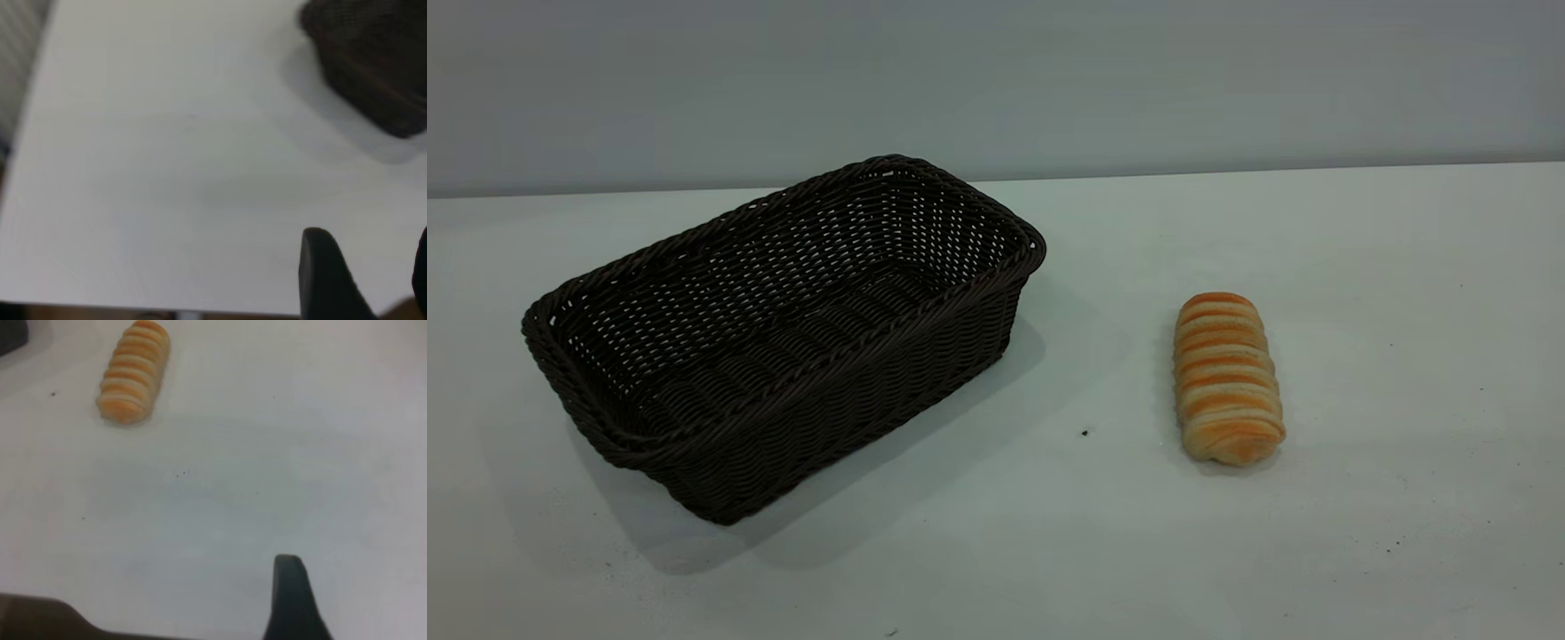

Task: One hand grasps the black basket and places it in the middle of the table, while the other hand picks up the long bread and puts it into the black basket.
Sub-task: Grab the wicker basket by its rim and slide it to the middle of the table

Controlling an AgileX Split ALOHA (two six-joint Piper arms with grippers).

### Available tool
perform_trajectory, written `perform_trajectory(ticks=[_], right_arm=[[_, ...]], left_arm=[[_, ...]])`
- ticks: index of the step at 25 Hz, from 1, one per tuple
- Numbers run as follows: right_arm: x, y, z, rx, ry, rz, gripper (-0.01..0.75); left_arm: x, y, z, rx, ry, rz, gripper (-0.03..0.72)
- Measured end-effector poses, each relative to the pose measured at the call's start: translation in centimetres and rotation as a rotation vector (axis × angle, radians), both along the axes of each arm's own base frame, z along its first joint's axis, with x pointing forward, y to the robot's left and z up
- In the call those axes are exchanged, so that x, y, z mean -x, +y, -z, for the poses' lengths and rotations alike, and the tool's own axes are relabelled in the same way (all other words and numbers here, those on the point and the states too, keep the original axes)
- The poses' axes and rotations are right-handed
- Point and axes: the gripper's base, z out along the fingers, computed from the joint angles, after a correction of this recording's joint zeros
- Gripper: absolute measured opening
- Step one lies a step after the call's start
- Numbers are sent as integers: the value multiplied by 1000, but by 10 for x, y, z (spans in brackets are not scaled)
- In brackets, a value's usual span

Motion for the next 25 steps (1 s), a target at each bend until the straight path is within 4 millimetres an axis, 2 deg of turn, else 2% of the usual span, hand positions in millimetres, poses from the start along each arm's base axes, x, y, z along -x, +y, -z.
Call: perform_trajectory(ticks=[9, 19, 25], right_arm=[[0, 0, 0, 0, 0, 0, 473], [0, 5, 0, -53, 0, -27, 473], [-5, 7, -11, -77, -58, -40, 473]], left_arm=[[0, 3, -1, -33, -6, -22, 395], [0, -12, 0, 78, 2, 101, 395], [-9, -21, -20, 119, -72, 198, 395]])
